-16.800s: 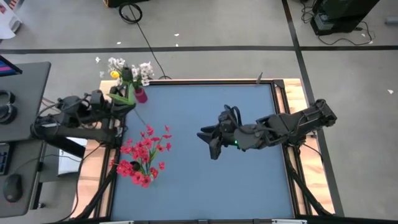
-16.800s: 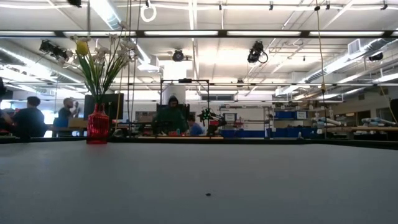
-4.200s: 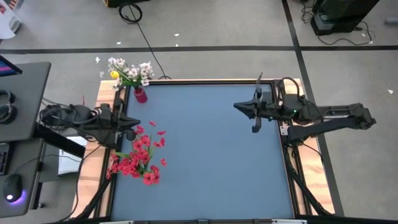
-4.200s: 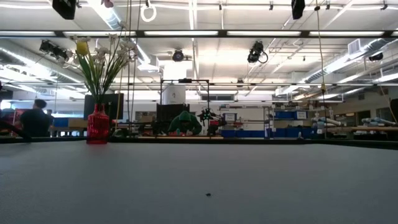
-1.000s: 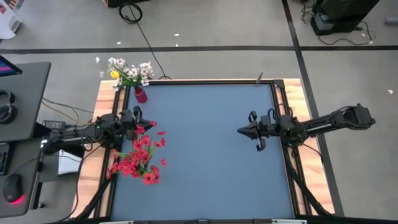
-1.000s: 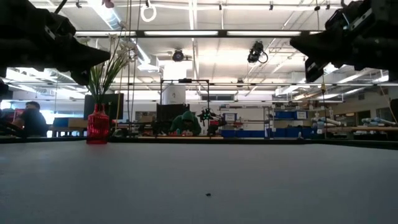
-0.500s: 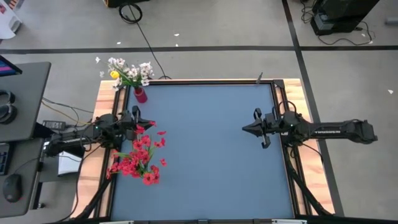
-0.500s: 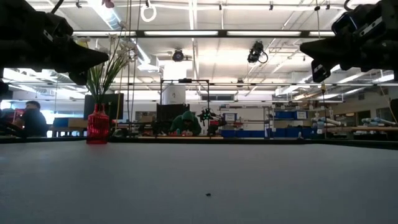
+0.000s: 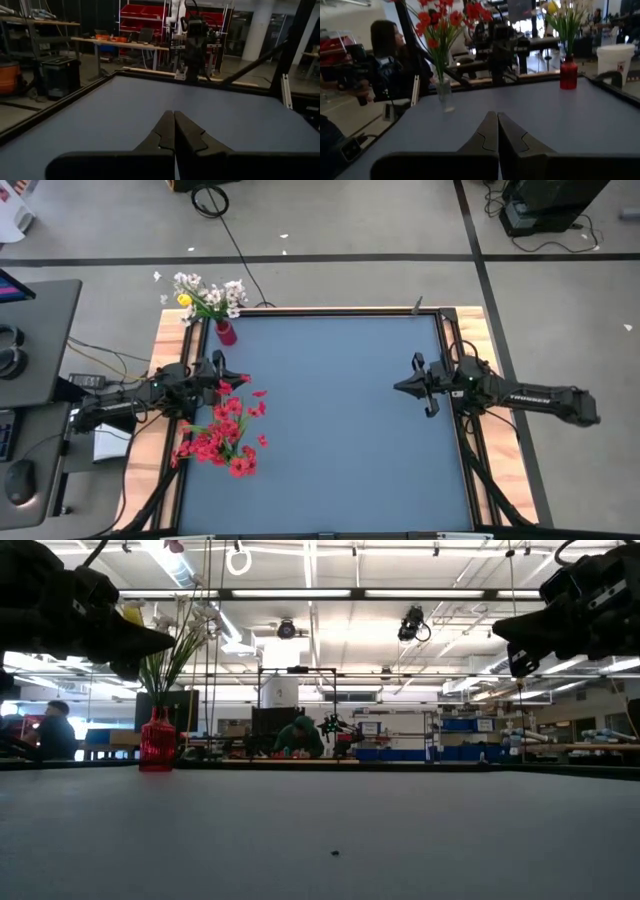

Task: Sort flowers into vase by color
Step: Return to Home Position

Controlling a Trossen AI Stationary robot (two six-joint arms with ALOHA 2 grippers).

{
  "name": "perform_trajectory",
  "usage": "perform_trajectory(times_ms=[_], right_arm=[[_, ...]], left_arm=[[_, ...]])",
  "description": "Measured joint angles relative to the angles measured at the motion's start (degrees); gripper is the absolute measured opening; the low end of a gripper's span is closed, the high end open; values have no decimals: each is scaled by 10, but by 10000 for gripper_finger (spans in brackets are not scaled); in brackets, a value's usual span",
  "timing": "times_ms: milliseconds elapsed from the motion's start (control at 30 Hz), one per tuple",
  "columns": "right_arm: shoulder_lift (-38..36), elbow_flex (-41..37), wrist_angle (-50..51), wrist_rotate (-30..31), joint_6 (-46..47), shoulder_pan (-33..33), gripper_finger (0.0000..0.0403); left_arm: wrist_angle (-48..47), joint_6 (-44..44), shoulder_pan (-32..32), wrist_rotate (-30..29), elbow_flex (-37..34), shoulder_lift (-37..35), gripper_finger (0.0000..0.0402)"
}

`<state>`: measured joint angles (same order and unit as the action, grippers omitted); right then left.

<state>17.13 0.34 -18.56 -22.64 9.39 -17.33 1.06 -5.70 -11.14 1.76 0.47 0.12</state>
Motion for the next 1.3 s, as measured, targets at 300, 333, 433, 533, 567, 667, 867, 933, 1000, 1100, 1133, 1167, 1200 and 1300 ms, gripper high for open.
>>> perform_trajectory(times_ms=[300, 333, 433, 533, 567, 667, 867, 933, 1000, 1100, 1133, 1167, 1200, 1300], right_arm=[[-15, 0, 53, -32, -14, -32, 0], [-17, 0, 65, -32, -20, -35, 0], [-23, 0, 76, -32, -37, -40, 0], [-37, 0, 78, -41, -40, -51, 0], [-43, 0, 83, -46, -39, -56, 0], [-71, 0, 98, -65, -37, -81, 0], [-130, 0, 117, -92, -34, -144, 0], [-143, 0, 122, -92, -45, -164, 0], [-153, 0, 132, -75, -60, -182, 0], [-161, 0, 143, -60, -69, -204, 0], [-163, 0, 141, -60, -70, -209, 0], [-165, 0, 141, -67, -70, -213, 0], [-168, 0, 140, -79, -70, -217, 0], [-170, 0, 131, -105, -67, -219, 0]], left_arm=[[-2, 25, 0, 0, 0, 0, 0], [-2, 25, 0, 0, 0, 0, 0], [-2, 25, 0, 0, 0, 1, 0], [-2, 31, 0, -1, 0, 1, 0], [-3, 34, 0, -4, 0, 1, 0], [-3, 36, 0, -6, 0, 1, 0], [-4, 36, 0, -7, -1, 1, 0], [-4, 38, 0, -8, -1, 1, 0], [-4, 39, 0, -8, -1, 1, 0], [-4, 39, 0, -8, -1, 1, 0], [-4, 39, 0, -8, -1, 1, 0], [-4, 40, 0, -8, -1, 1, 0], [-4, 43, 0, -8, -1, 1, 0], [-4, 48, 0, -9, -1, 1, 0]])
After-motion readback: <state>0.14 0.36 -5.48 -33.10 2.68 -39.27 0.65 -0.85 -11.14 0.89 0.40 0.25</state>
